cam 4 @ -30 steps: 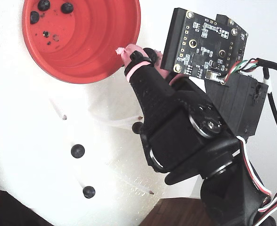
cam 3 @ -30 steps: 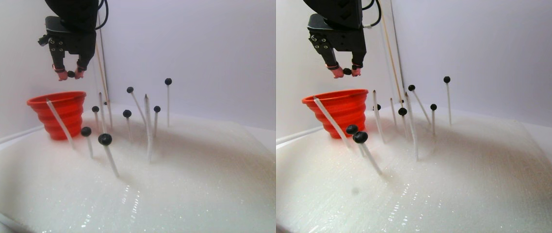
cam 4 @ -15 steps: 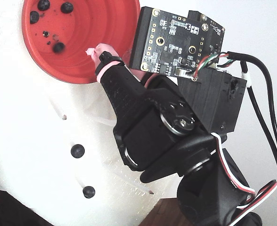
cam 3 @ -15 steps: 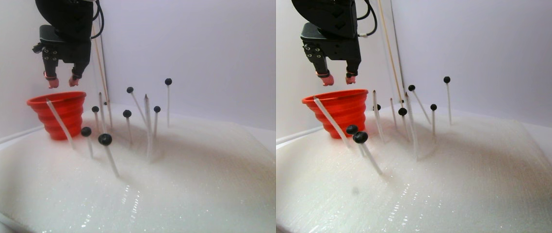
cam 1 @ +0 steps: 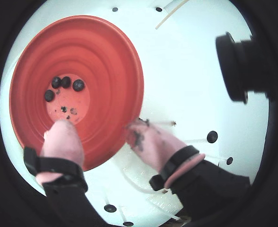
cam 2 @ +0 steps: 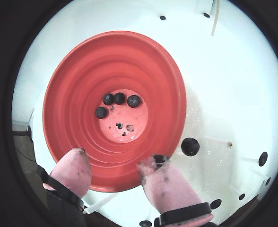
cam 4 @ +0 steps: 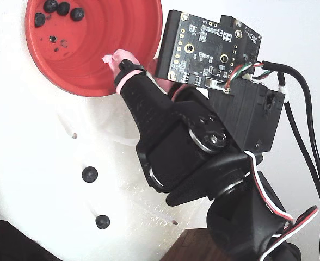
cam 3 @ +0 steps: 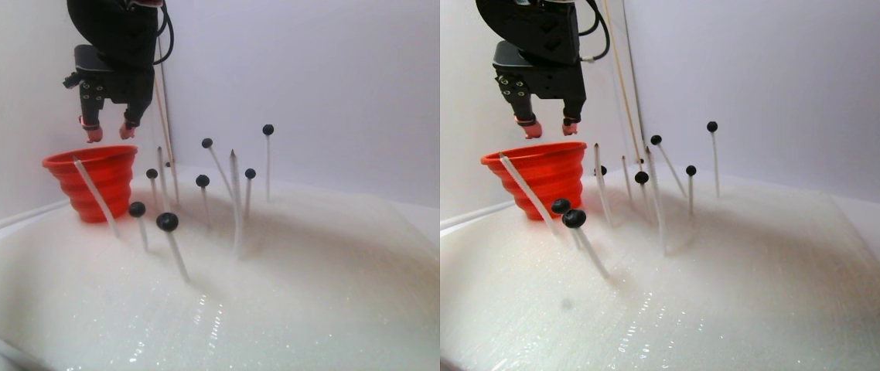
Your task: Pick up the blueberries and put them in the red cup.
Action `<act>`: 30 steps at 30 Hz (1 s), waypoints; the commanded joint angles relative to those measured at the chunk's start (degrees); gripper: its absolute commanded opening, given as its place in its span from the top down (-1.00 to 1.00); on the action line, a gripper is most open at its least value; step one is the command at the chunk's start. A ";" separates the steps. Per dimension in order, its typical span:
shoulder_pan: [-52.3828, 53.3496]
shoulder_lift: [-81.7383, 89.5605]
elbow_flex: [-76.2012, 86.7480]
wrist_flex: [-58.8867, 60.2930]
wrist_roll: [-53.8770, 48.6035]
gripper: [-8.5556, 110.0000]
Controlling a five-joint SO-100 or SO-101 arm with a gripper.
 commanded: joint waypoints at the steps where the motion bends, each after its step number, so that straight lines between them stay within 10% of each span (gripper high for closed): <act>1: 0.62 5.36 -2.99 0.18 -0.35 0.54; 30: 6.59 13.80 4.04 4.75 -1.58 0.58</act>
